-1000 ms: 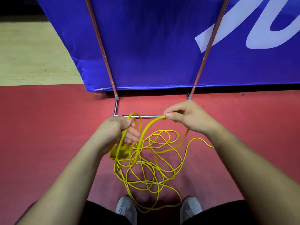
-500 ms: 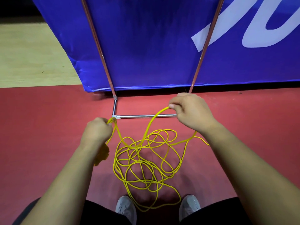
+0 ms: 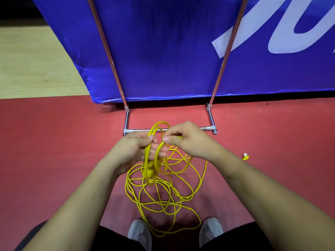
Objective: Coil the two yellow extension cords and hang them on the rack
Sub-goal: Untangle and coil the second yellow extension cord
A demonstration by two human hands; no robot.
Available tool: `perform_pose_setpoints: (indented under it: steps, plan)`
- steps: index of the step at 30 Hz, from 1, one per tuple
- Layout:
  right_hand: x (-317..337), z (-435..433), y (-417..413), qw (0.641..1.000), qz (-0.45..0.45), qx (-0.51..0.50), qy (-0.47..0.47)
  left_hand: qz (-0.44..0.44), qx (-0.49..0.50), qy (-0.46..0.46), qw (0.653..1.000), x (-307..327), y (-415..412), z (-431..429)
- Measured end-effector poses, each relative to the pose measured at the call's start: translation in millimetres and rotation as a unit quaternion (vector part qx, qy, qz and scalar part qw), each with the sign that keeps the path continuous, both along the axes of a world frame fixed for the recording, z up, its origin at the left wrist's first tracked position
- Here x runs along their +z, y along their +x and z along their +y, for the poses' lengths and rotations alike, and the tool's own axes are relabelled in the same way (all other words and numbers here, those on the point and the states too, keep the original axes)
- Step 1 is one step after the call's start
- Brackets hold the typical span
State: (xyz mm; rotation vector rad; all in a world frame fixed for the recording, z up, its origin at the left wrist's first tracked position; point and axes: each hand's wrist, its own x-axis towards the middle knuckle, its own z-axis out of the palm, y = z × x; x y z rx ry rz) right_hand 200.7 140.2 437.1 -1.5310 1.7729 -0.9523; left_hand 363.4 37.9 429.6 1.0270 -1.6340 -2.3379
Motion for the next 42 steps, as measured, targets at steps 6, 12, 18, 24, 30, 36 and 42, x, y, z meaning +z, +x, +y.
perform_pose_setpoints:
  steps: [6,12,18,24,30,36,42]
  plan:
    - [-7.9,-4.8,-1.3,0.992,-0.113,-0.062,-0.005,0.053,0.010,0.017,0.998,-0.9,2.7,-2.9]
    - [-29.0,9.2,-45.8,0.987,-0.104,-0.021,0.122,0.046,0.046,0.032,0.997,4.7,17.0,-22.4]
    - [-26.0,3.9,-48.9,0.985,-0.140,-0.092,0.043,-0.060,-0.013,0.030,0.998,7.8,20.5,-17.6]
    - [3.2,-4.9,3.5,0.998,-0.045,0.044,0.031,-0.009,-0.079,0.053,0.995,5.0,11.7,-2.8]
    - [-14.8,4.5,-34.2,0.997,0.007,0.011,0.080,0.075,0.013,0.073,0.994,8.1,20.4,-24.8]
    - [-23.3,9.0,-45.8,0.994,-0.077,-0.069,0.036,0.007,0.003,0.012,1.000,9.3,20.0,-22.2]
    - [-4.7,-1.6,-12.6,1.000,-0.006,0.005,0.008,-0.008,-0.065,0.018,0.998,6.2,17.1,-12.4]
